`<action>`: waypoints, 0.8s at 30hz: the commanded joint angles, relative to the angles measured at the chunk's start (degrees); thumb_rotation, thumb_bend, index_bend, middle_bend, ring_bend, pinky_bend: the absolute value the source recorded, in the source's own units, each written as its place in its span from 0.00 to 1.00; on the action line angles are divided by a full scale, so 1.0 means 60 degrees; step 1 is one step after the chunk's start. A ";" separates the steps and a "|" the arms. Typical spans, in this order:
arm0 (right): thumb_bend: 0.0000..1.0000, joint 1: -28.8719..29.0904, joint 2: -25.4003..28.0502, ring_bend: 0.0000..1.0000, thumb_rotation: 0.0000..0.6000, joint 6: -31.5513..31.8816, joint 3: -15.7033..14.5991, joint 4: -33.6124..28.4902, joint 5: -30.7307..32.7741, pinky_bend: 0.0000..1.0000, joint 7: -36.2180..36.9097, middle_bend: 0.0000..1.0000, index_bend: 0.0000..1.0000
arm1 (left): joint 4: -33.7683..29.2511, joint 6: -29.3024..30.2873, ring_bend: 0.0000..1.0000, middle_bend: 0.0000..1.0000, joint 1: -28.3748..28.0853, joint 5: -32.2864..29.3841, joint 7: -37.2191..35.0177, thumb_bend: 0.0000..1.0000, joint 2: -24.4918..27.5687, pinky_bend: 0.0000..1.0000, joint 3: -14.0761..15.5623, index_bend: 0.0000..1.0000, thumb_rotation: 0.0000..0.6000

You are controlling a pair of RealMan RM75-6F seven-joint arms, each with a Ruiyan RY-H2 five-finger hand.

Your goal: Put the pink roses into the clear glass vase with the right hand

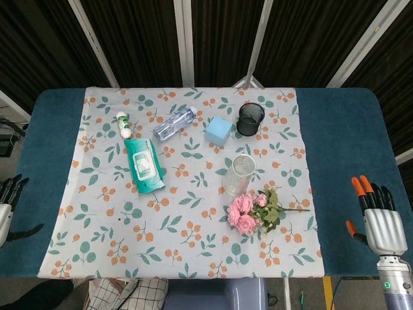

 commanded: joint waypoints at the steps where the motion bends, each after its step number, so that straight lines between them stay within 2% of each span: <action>1: 0.35 0.0010 -0.0018 0.00 1.00 0.0002 0.0001 0.0017 -0.0013 0.00 -0.0020 0.00 0.00 | 0.0008 0.0002 0.00 0.00 -0.0003 0.0020 -0.0025 0.00 0.0003 0.00 0.0002 0.00 1.00; 24: 0.33 -0.0124 0.0148 0.00 1.00 0.0427 -0.0124 0.0129 -0.0632 0.00 0.0906 0.00 0.00 | -0.0174 0.0045 0.00 0.00 -0.0048 0.0118 0.0251 0.00 -0.0068 0.00 0.0011 0.00 1.00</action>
